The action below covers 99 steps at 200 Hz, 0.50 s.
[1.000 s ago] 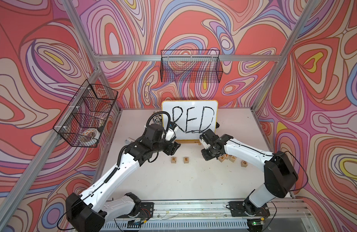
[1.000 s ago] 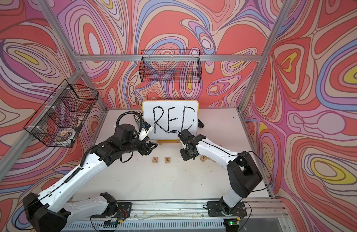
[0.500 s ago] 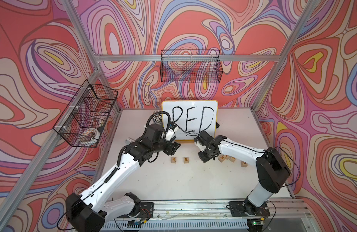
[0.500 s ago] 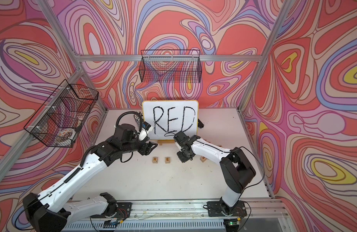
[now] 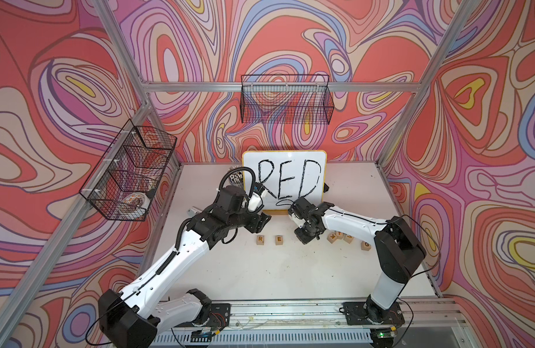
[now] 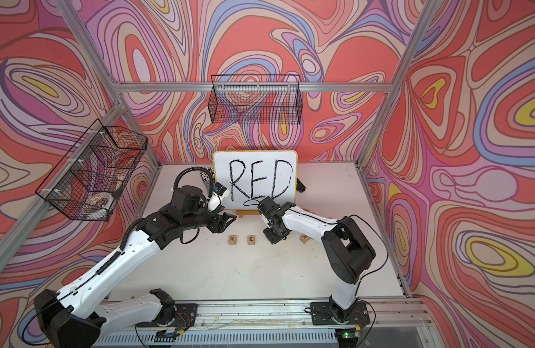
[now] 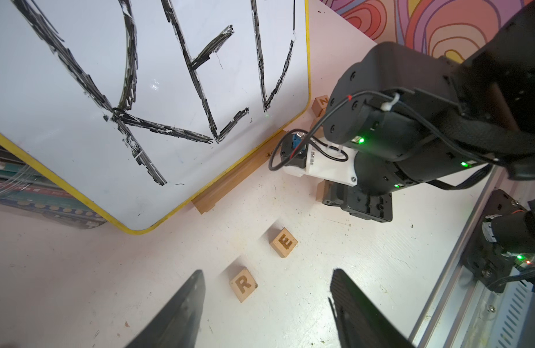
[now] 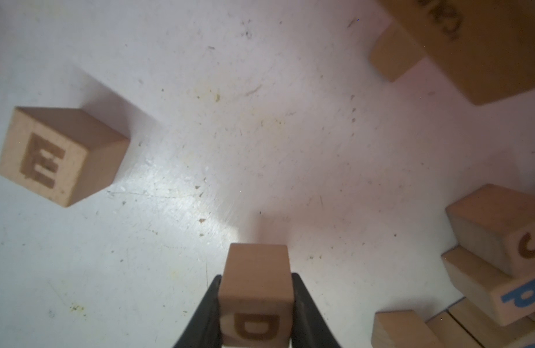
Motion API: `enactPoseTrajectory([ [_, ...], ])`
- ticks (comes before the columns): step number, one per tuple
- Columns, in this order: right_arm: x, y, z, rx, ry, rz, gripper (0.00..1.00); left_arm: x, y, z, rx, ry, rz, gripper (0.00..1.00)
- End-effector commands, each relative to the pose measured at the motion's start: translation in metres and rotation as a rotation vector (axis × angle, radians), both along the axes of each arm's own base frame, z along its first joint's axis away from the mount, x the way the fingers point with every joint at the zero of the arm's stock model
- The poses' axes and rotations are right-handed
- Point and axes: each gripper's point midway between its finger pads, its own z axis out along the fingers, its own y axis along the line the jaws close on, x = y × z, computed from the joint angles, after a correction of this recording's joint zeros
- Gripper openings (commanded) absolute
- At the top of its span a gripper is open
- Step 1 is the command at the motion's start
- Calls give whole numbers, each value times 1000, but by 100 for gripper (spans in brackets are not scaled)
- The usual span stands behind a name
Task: Assemble the uppercase word "red" with letter blocks
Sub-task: Place the letter block at the center of the board.
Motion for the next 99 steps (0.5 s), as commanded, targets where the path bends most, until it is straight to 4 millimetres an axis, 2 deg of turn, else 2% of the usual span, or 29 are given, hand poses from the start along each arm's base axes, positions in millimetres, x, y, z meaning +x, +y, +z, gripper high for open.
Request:
enactPoseTrajectory([
  [1, 4, 9, -3, 2, -3, 23, 21, -2, 1, 6, -19, -16, -8, 69],
  [51, 3, 16, -14, -7, 18, 40, 24, -3, -2, 4, -23, 0, -19, 69],
  [99, 1, 18, -19, -15, 27, 50, 32, -3, -2, 3, -22, 4, -21, 69],
])
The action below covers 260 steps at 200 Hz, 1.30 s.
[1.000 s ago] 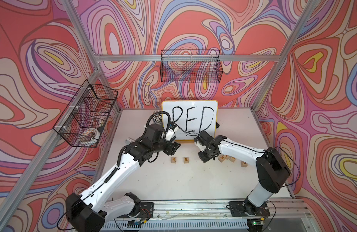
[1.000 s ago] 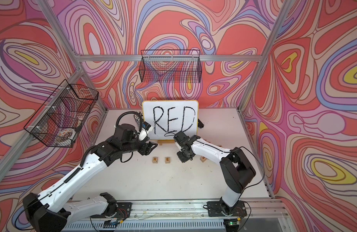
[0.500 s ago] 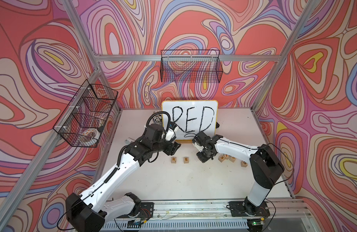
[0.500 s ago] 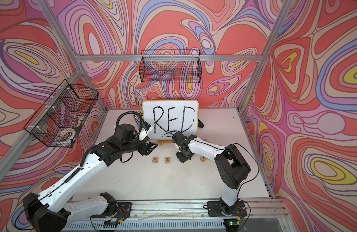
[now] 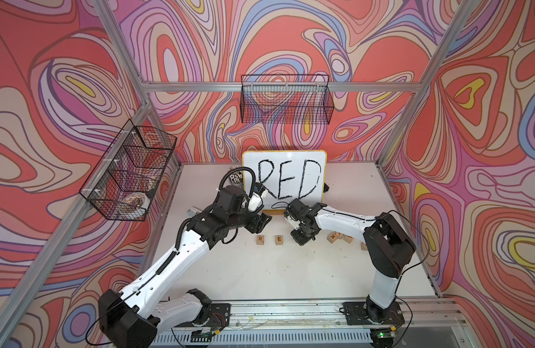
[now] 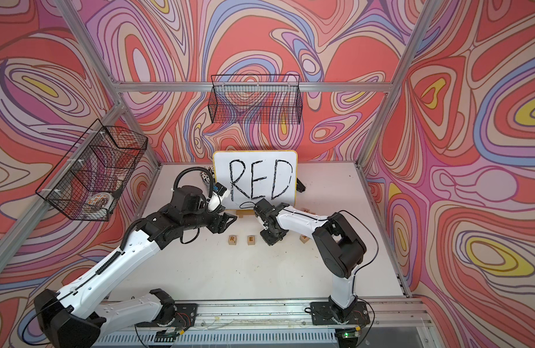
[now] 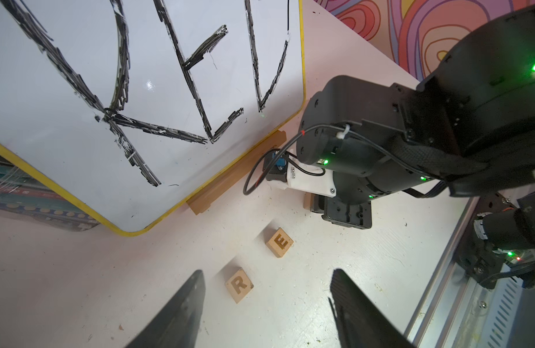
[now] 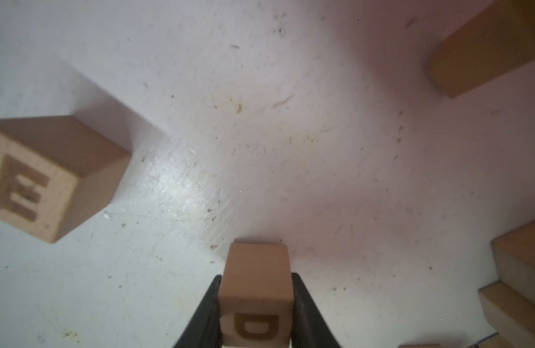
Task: Assemble the uppercase word "red" with letter blocks
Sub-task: Place the letter block at the center of the board.
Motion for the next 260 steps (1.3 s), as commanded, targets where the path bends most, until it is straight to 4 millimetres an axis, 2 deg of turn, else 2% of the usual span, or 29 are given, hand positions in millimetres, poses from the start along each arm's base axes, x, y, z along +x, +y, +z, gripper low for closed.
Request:
enactPoseTrajectory([
  [1, 3, 8, -2, 5, -5, 18, 32, -1, 0, 2, -12, -3, -7, 69],
  [55, 4, 10, 7, 17, -21, 24, 39, -1, 1, 2, -8, -4, -5, 69],
  [94, 4, 8, 9, 4, -23, 18, 40, -1, 1, 3, -9, -6, -5, 69],
  [129, 12, 15, 44, 67, -88, -9, 40, -1, 1, 3, -8, -6, -6, 69],
  [132, 13, 15, 56, 87, -113, -14, 40, -1, 1, 3, -9, -6, -6, 69],
  [152, 18, 11, 81, 100, -178, -62, 40, -2, 1, 4, -11, -10, -8, 69],
  [181, 20, -4, 100, 108, -248, -194, 38, -1, 1, 4, -10, -11, -6, 69],
  [196, 21, -14, 107, 122, -278, -325, 36, -1, 1, 4, -9, -10, -6, 69],
  [218, 15, -17, 101, 186, -233, -561, 36, -1, 1, 2, -7, -6, -4, 69],
  [230, 5, -19, 89, 232, -190, -725, 36, -1, 1, 2, -6, -7, -4, 69],
  [260, -15, -5, 72, 324, -147, -899, 38, 0, 2, 2, -4, -9, 0, 69],
])
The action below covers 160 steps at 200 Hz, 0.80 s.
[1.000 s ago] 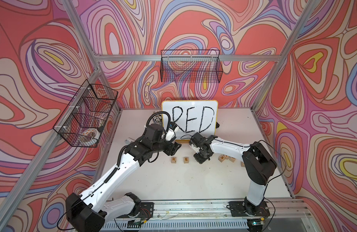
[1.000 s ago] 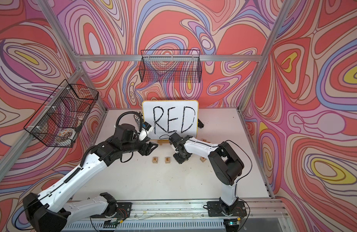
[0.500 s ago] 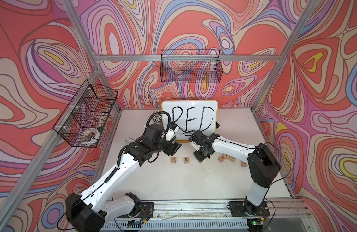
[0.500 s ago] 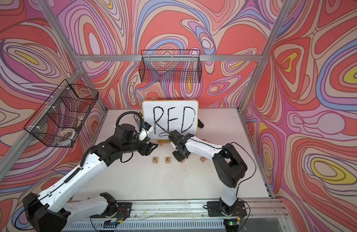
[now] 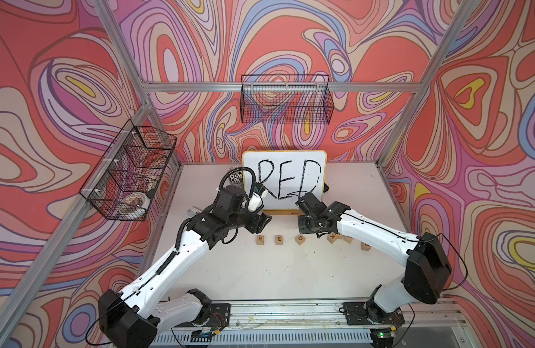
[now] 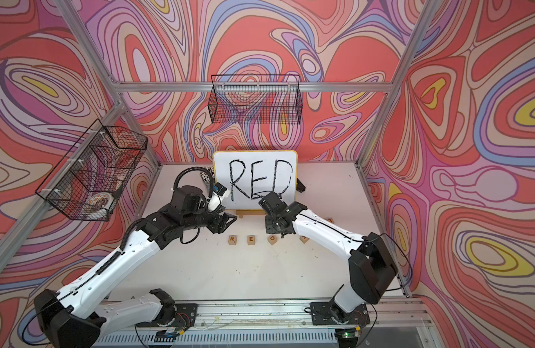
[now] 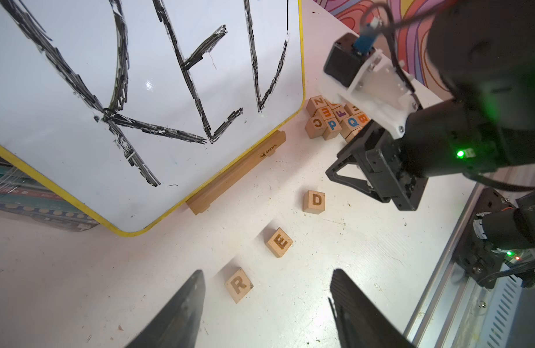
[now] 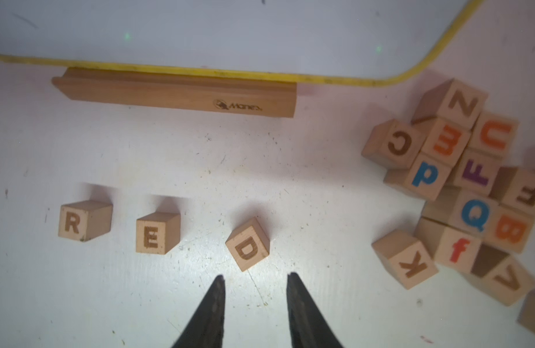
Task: Assemble the uppercase word "red" with letter blocks
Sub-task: Place the letter block at the center of the board, then adjust the letter block at the center of the board.
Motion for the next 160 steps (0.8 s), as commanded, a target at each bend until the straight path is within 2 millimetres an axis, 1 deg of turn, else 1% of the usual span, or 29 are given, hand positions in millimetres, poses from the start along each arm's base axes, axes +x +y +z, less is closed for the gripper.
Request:
enactPoseTrajectory([
  [1, -13, 10, -9, 129, 29, -243, 38, 0, 2, 2, -5, -9, -1, 69],
  [17, -17, 10, -18, 112, 54, -295, 37, 0, 1, 2, -6, -8, -2, 69],
  [33, -15, 12, -24, 111, 65, -327, 38, 0, 2, 3, -6, -11, -2, 69],
  [52, -12, 17, -26, 135, 76, -360, 40, 0, 2, 1, -1, -4, 0, 69],
  [70, -8, 18, -26, 143, 70, -395, 44, -1, 1, 1, -3, 0, -5, 69],
  [102, 1, 24, -29, 180, 83, -426, 46, 0, 1, 1, -2, -2, -2, 69],
  [141, 8, 19, -40, 210, 121, -468, 47, -1, 1, 3, -9, -9, -5, 69],
  [160, 14, 17, -42, 231, 126, -476, 47, -1, 1, 4, -9, -9, -5, 69],
])
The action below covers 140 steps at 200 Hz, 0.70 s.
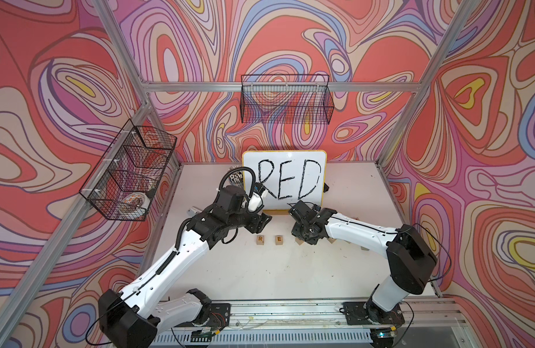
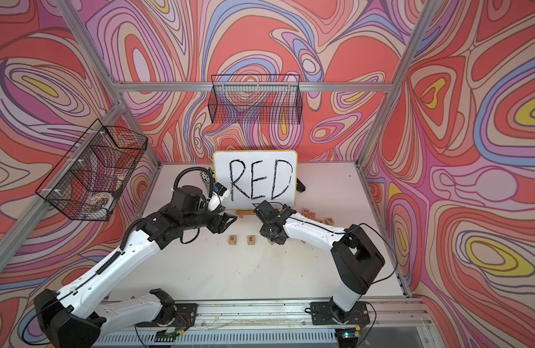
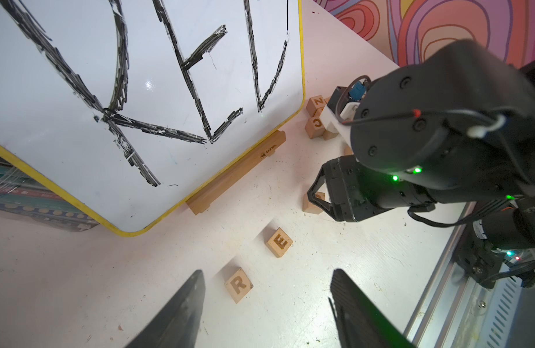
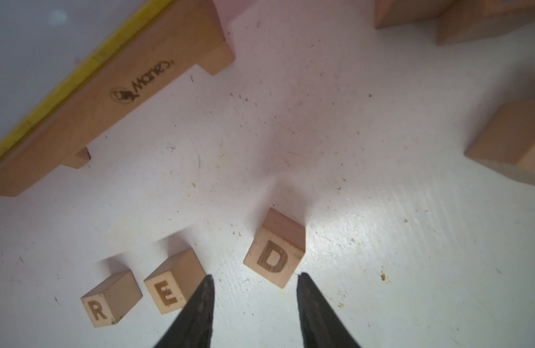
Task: Assemble the uppercase word "red" with letter blocks
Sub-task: Adjust the letter block at the center of the board.
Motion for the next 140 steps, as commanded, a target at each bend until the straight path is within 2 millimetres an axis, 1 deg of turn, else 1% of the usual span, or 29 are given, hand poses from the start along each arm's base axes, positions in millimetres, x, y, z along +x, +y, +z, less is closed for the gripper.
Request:
enactPoseTrajectory([
  [1, 8, 0, -4, 39, 3, -32, 47, -1, 1, 4, -9, -9, -5, 69],
  [22, 13, 0, -5, 51, 2, -32, 48, -2, 1, 4, -11, -9, -9, 69],
  [45, 12, 2, -9, 43, 24, -17, 48, -2, 2, 4, -10, -10, -6, 69],
  [71, 7, 4, -14, 49, 50, -5, 47, -2, 1, 4, -11, -8, -8, 69],
  [101, -1, -1, -20, 43, 74, -4, 47, -2, 1, 3, -10, -6, -8, 69],
  [140, -5, -3, -24, 36, 89, 0, 47, -2, 1, 3, -8, -5, -7, 69],
])
